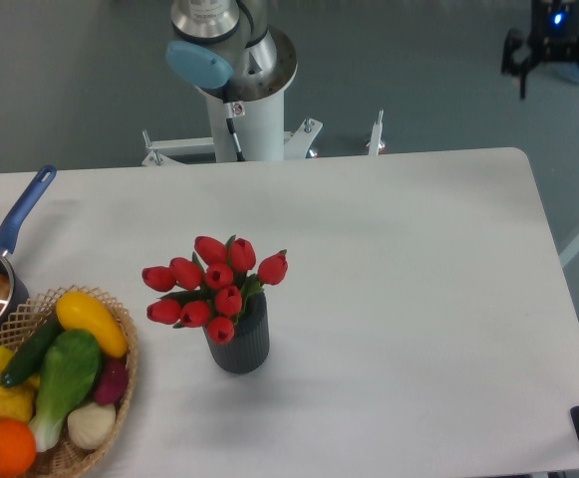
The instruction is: Insert the flowers into the vase
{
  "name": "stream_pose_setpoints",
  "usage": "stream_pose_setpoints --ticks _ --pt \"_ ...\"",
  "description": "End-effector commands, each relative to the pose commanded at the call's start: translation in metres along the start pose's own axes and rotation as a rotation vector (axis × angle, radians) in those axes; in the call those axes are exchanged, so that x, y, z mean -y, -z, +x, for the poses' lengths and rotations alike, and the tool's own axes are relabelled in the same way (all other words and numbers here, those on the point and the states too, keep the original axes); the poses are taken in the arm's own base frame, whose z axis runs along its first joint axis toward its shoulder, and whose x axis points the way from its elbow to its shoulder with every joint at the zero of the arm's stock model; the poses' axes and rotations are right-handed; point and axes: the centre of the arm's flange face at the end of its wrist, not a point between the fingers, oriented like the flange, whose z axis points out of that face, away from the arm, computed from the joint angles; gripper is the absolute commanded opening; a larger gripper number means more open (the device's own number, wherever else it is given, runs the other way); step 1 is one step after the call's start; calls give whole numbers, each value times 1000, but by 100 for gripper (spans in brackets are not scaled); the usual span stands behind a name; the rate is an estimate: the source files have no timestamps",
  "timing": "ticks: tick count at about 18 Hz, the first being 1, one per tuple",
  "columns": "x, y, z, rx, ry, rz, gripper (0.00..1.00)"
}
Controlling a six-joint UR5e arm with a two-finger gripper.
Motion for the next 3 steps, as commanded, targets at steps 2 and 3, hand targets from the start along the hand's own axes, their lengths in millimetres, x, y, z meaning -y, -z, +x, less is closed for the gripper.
stream_pose_setpoints --ticks 2,3 --pt "-24 6 2 -24 -31 -9 100" --pt "-32 7 3 -29 -36 -16 100"
